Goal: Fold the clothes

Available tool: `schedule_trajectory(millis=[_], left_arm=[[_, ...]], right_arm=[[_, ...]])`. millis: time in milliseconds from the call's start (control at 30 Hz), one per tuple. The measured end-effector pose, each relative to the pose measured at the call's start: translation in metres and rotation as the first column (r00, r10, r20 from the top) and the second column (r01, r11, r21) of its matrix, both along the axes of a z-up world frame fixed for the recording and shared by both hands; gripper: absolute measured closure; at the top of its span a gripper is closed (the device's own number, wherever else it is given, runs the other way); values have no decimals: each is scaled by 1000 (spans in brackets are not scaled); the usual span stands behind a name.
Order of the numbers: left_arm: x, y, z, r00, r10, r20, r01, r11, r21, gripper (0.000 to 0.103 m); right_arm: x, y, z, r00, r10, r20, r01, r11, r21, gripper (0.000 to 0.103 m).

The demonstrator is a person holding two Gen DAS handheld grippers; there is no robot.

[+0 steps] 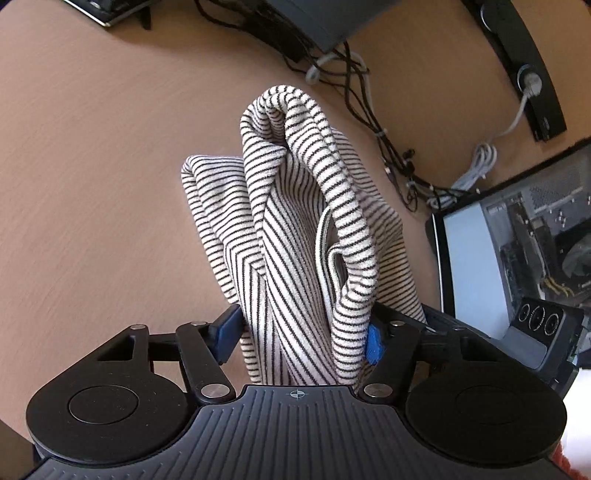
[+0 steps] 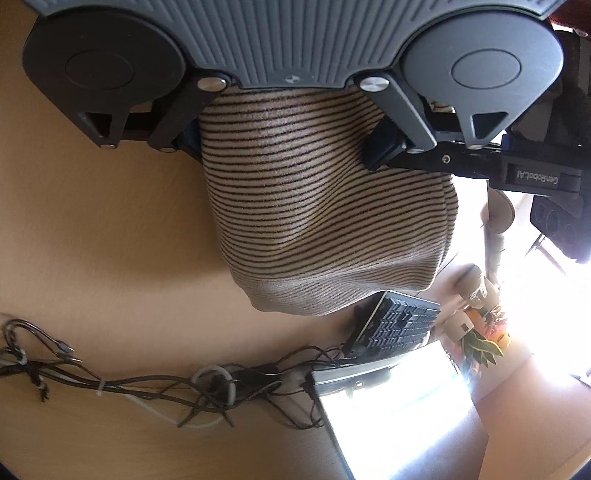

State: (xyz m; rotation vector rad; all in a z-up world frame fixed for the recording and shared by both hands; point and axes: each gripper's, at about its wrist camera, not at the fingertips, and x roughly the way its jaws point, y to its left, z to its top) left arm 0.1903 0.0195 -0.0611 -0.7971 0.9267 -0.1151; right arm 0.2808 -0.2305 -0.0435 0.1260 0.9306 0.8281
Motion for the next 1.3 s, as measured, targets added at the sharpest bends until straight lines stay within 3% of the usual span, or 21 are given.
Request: schedule_trajectory(millis=[433,767,900,1067,1167,1300], left_arm=[[16,102,8,993,114,34,-115,993,37,34],[38,111,11,992,100,74,-104,994,46,33],[28,119,32,985,122,124,-131,989,67,33],[49,119,34,985,98,139,-110,991,81,34],[62,118,35,985,84,148,-98,991,90,32],[79,118,37,985,64,159,-81,992,102,32]], right_arm=[[40,123,17,992,106,72,-102,993,-53,25],[55,133,19,990,65,123,-50,992,-118,21],[40,127,35,969,87,230,-49,985,-165,20],[7,135,67,905,152,397,-93,982,-165,24],[-10,151,75,879,223,422,-172,973,-156,28],[-12,173,41,898,300,322,-247,949,-195,33]])
